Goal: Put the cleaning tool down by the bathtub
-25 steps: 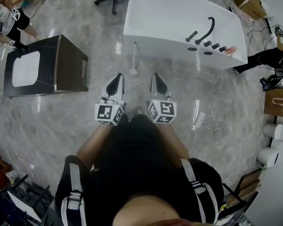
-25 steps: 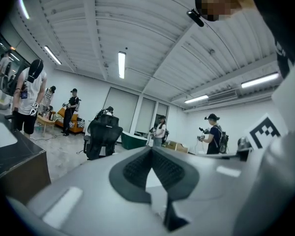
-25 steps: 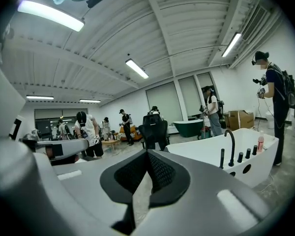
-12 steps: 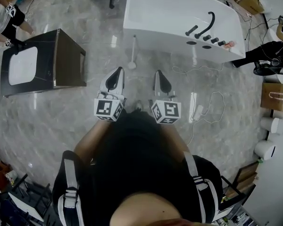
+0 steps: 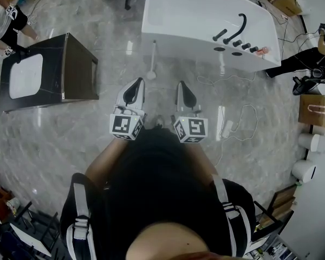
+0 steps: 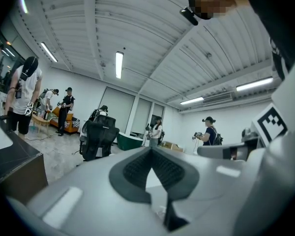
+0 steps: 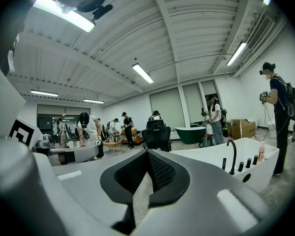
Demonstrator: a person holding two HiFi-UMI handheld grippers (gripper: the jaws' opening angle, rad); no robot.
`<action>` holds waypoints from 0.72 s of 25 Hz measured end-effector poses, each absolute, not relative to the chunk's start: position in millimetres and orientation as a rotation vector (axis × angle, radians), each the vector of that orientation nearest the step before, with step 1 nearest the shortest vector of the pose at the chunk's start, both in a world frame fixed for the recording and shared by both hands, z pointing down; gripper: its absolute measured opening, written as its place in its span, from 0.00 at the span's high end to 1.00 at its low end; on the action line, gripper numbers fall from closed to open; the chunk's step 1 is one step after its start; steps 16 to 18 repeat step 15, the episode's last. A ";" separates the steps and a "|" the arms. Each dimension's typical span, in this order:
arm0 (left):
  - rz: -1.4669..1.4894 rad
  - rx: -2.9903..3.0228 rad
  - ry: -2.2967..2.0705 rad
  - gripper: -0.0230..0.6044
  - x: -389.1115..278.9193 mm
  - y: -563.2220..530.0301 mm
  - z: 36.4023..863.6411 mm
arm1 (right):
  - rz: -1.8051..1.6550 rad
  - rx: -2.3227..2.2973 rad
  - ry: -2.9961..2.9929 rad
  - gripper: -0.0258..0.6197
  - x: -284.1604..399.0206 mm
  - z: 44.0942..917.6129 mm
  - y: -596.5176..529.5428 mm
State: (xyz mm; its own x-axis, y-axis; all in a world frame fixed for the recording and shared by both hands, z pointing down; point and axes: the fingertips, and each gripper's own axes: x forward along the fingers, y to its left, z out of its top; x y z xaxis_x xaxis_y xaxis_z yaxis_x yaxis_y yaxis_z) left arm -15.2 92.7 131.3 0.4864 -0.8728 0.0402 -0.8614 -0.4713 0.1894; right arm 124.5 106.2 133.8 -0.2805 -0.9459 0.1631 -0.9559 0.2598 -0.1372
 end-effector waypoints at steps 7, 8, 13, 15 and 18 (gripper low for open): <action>-0.099 2.545 -1.495 0.95 -15.9 92.0 132.6 | 0.316 1.853 -2.447 0.96 122.2 135.3 106.9; -0.099 2.544 -1.496 0.95 -16.5 92.0 133.0 | 0.316 1.852 -2.446 0.96 121.8 135.6 107.1; -0.096 2.541 -1.497 0.95 -18.0 90.7 133.9 | 0.312 1.848 -2.448 0.96 120.7 135.5 105.2; -0.091 2.541 -1.497 0.95 -18.2 89.8 134.4 | 0.311 1.848 -2.447 0.96 120.1 135.2 103.9; -0.091 2.541 -1.497 0.95 -18.2 89.8 134.4 | 0.311 1.848 -2.447 0.96 120.1 135.2 103.9</action>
